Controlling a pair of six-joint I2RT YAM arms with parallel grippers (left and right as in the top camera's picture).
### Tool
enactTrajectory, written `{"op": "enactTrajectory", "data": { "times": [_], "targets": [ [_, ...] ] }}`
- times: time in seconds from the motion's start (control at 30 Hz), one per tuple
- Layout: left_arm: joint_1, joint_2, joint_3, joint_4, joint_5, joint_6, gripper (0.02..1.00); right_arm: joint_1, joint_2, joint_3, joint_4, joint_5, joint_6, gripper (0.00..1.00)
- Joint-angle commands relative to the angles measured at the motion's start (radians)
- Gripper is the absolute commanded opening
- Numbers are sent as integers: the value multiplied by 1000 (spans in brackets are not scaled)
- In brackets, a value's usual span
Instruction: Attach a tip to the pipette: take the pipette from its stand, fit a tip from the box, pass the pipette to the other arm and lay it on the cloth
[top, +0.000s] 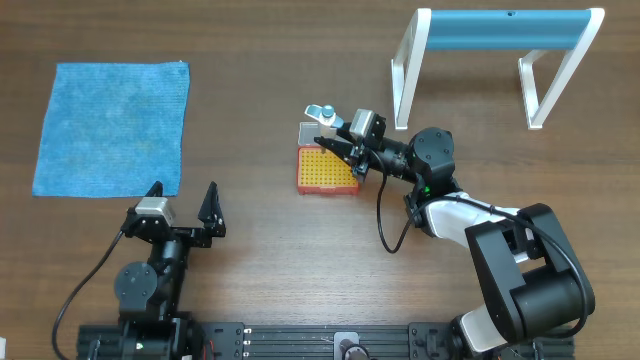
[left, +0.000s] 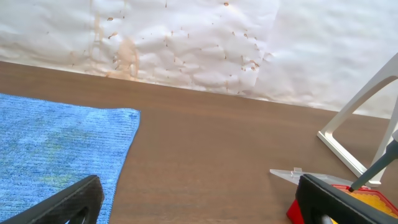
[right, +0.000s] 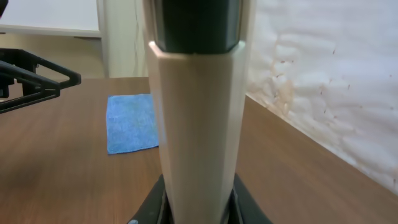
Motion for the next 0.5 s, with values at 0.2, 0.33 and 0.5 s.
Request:
{"op": "enactTrajectory", "data": {
  "times": [0.2,0.33,0.5],
  "targets": [
    [0,-5,-2,-7,-8,-5,996,-4,-31,-59,9,-6,-13,75],
    [0,-5,-2,-7,-8,-5,998,-4,-32,-61,9,-6,-13,77],
    [0,-5,-2,-7,-8,-5,998,-4,-32,-71,8,-6,-12,77]
  ]
}}
